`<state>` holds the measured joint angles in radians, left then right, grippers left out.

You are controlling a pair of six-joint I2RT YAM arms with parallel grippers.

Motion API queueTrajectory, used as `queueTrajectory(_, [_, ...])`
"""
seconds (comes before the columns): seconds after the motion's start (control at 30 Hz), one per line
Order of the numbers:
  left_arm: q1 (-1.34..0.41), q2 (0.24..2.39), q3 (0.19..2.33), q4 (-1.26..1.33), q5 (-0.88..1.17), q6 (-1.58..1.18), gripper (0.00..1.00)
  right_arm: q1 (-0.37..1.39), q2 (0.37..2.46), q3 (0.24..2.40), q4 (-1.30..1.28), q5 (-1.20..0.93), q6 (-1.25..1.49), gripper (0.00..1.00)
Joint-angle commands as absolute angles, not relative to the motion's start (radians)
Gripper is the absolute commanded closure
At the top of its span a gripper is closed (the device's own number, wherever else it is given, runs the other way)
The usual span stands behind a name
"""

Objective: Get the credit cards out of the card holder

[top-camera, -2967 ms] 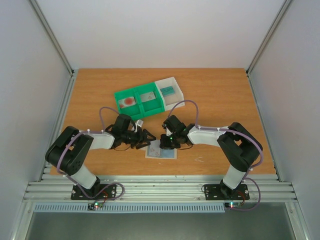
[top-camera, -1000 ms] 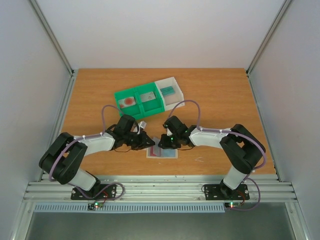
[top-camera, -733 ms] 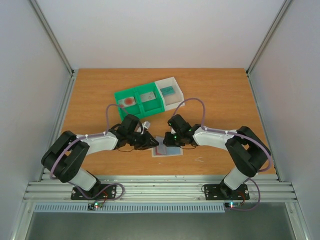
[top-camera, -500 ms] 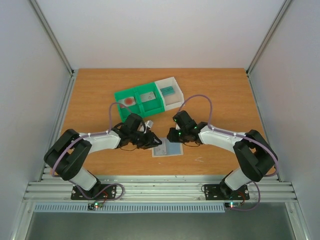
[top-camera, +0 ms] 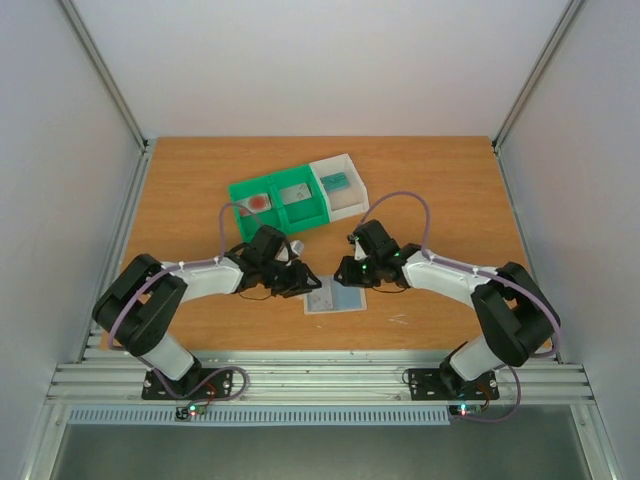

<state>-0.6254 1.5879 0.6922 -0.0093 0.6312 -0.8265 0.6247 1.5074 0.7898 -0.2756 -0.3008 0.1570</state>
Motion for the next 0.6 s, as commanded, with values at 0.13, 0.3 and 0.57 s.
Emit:
queueTrajectory(0.13, [-0.548,1.515,0.664,-0.101,0.61,-0.781,0.63,0.679,1.623,0.826,-0.256,-0.381,0.191,0.79])
queueTrajectory(0.3, [-0.54,1.49,0.647,-0.097,0.636,-0.785,0.61,0.69,1.685,0.827,-0.278,-0.348,0.19,0.88])
queueTrajectory(0.57, [-0.54,1.517,0.624,0.032,0.675,-0.816,0.51,0.69,1.729,0.794,-0.267,-0.298,0.185,0.99])
